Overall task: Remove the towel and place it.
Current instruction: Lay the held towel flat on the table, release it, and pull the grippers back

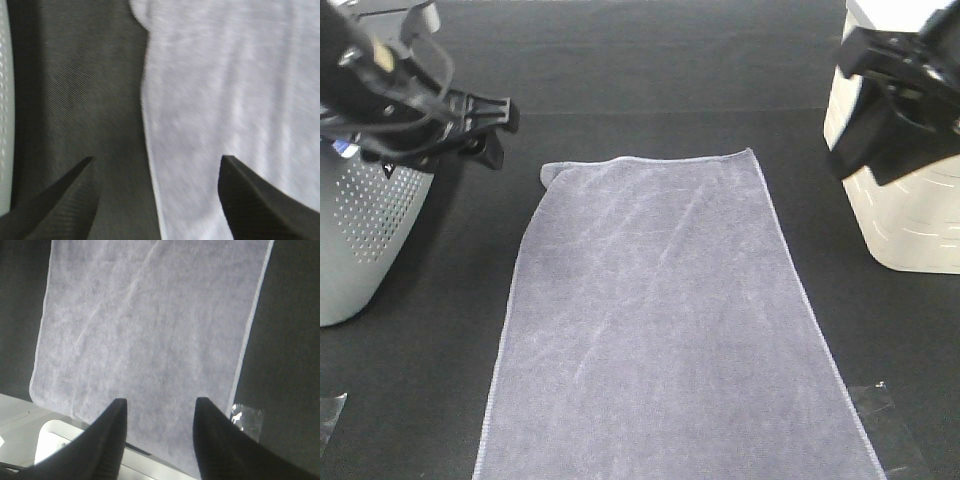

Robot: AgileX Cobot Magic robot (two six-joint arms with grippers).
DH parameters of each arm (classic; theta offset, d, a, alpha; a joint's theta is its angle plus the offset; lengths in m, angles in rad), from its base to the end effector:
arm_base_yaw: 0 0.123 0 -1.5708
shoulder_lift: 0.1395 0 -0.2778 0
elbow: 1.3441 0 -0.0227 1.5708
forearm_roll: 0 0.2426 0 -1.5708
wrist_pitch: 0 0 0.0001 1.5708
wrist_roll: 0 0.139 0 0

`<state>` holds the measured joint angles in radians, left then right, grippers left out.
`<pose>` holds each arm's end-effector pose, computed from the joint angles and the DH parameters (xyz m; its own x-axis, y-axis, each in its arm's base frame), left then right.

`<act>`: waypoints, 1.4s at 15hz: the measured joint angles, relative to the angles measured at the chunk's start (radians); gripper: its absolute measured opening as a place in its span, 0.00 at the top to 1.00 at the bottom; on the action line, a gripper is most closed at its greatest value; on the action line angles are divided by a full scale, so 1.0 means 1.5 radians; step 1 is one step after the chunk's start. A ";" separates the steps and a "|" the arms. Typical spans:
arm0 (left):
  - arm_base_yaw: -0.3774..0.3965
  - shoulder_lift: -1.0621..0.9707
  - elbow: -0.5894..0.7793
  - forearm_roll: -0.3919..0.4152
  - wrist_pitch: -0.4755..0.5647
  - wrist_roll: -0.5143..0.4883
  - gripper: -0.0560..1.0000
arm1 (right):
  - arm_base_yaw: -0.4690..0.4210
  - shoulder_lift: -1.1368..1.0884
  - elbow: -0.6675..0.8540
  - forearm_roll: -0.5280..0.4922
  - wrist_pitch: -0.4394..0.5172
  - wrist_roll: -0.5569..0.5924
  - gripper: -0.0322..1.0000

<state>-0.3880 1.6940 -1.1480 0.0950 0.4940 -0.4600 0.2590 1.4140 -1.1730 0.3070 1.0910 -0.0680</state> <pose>0.3544 -0.1381 0.1911 -0.8307 -0.0571 -0.5537 0.0521 0.9824 -0.1794 0.2647 0.1087 0.2600 -0.9325 -0.1701 -0.3185 -0.2634 0.9239 0.2776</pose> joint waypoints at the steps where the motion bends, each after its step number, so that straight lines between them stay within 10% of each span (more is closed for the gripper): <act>1: 0.013 0.040 -0.049 0.000 0.022 0.010 0.35 | 0.000 0.025 -0.015 0.004 -0.001 -0.003 0.57; 12: 0.053 0.513 -0.707 -0.021 0.327 0.062 0.35 | 0.000 0.061 -0.023 0.007 -0.013 -0.008 0.57; 21: 0.053 0.617 -0.778 -0.047 0.311 0.062 0.39 | 0.000 0.061 -0.023 0.007 -0.013 -0.021 0.57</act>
<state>-0.3080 2.6190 -2.3150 0.0240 0.9600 -0.3670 0.2590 1.5060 -1.2080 0.3170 1.0720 -0.0990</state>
